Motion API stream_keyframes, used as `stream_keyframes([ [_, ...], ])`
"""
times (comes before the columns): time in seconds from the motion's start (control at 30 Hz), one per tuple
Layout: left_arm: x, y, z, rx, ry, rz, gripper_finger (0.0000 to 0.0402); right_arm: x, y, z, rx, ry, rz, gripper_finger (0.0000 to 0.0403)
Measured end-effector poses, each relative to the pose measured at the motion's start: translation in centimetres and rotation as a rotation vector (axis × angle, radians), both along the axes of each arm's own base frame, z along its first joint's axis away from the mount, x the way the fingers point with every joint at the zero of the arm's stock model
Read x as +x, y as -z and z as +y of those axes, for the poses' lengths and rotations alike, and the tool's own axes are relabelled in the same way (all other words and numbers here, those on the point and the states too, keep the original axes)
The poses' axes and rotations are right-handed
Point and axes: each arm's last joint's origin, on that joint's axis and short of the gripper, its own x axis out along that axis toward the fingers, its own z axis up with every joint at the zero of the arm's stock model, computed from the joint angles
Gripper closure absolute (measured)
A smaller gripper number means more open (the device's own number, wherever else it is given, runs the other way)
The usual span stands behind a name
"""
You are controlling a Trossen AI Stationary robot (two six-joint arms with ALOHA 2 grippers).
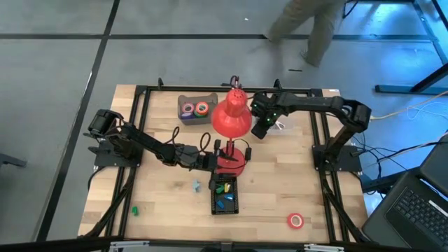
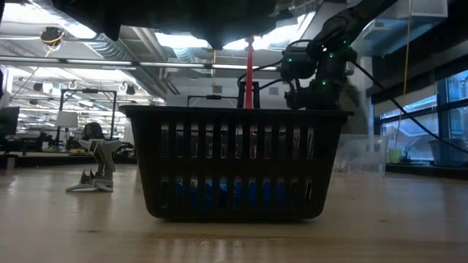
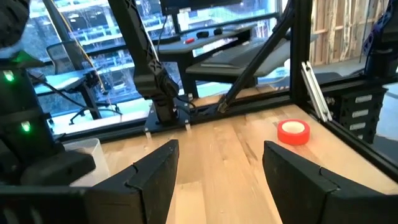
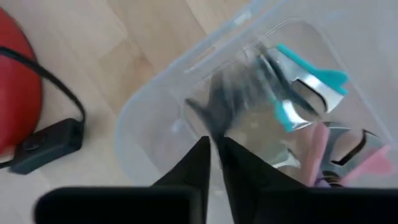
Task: Pick and place Stapler, Stapler remover, tape
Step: Put the black staple remover into the transparent bin, then put the orange tape into the black transparent bin
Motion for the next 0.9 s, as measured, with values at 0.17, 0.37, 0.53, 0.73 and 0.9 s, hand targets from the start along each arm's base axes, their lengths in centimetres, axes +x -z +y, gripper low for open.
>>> stream_keyframes([
  [0.17,0.0,0.0,0.0,0.001,0.000,0.005,0.0178,-0.1,-0.2,0.1,0.031,-0.003,-0.012,0.0316],
  [0.37,0.0,0.1,0.0,0.027,0.002,0.008,0.0178,-1.1,-2.1,1.0,0.015,-0.002,-0.021,0.0293],
  [0.53,0.0,0.2,0.0,0.063,0.004,0.022,0.0178,-3.4,-7.0,5.1,-0.001,0.009,-0.105,0.0302],
  [0.73,0.0,0.2,0.0,0.062,0.004,0.022,0.0178,-6.7,-10.9,13.5,0.109,-0.029,-0.309,0.0316],
  [0.9,0.0,0.2,0.0,0.059,0.004,0.022,0.0178,-8.3,-10.6,20.5,0.293,-0.047,-0.420,0.0320],
])
